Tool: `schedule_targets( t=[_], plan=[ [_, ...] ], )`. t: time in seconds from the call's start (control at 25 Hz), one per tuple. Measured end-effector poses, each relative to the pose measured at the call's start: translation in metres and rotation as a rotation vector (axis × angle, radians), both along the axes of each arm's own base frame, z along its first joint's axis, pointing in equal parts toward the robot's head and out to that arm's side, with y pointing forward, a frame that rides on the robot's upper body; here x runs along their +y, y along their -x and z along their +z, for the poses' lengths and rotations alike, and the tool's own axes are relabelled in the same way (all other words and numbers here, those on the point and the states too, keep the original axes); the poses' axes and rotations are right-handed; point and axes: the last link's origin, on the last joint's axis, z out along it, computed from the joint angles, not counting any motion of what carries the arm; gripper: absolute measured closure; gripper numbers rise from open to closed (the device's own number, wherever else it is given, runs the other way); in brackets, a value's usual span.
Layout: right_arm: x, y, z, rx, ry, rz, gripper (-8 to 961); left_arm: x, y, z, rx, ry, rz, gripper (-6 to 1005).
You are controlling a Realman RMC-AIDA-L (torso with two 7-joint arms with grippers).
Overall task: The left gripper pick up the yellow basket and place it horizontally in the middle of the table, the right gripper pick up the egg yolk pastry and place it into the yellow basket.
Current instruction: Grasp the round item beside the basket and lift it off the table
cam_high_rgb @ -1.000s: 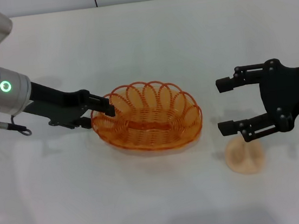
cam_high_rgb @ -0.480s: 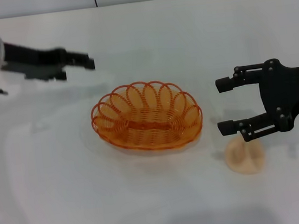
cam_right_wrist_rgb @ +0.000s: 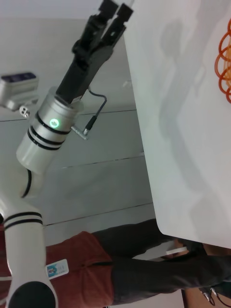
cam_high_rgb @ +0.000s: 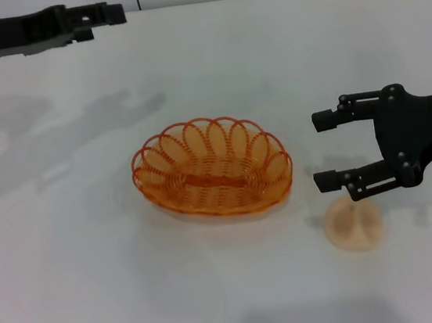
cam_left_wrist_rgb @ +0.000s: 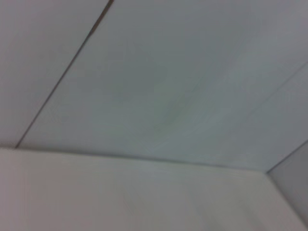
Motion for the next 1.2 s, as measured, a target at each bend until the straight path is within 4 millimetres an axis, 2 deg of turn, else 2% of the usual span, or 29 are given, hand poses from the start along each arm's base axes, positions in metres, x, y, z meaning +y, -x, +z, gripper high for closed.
schedule_targets(
  t=[0.16, 0.28, 0.52, 0.76, 0.96, 1.2],
  plan=[
    [0.001, -0.001, 0.0, -0.003, 0.003, -0.02, 124, -0.018, -0.002, 0.005, -0.018, 0.039, -0.14, 119],
    [0.002, -0.001, -0.001, -0.008, -0.001, -0.028, 124, -0.035, -0.001, 0.005, 0.011, 0.132, -0.24, 119],
    [0.006, -0.003, -0.002, -0.008, -0.014, -0.061, 124, -0.056, 0.004, 0.007, 0.14, 0.298, -0.328, 119],
    [0.013, -0.008, -0.005, -0.097, 0.003, -0.146, 125, -0.073, 0.004, 0.009, 0.224, 0.414, -0.417, 119],
    [0.014, -0.009, -0.005, -0.209, 0.023, -0.201, 126, -0.081, 0.005, -0.002, 0.262, 0.496, -0.439, 119],
    [0.011, -0.008, -0.012, -0.308, 0.039, -0.223, 128, -0.084, 0.007, -0.006, 0.271, 0.517, -0.438, 119]
  ],
)
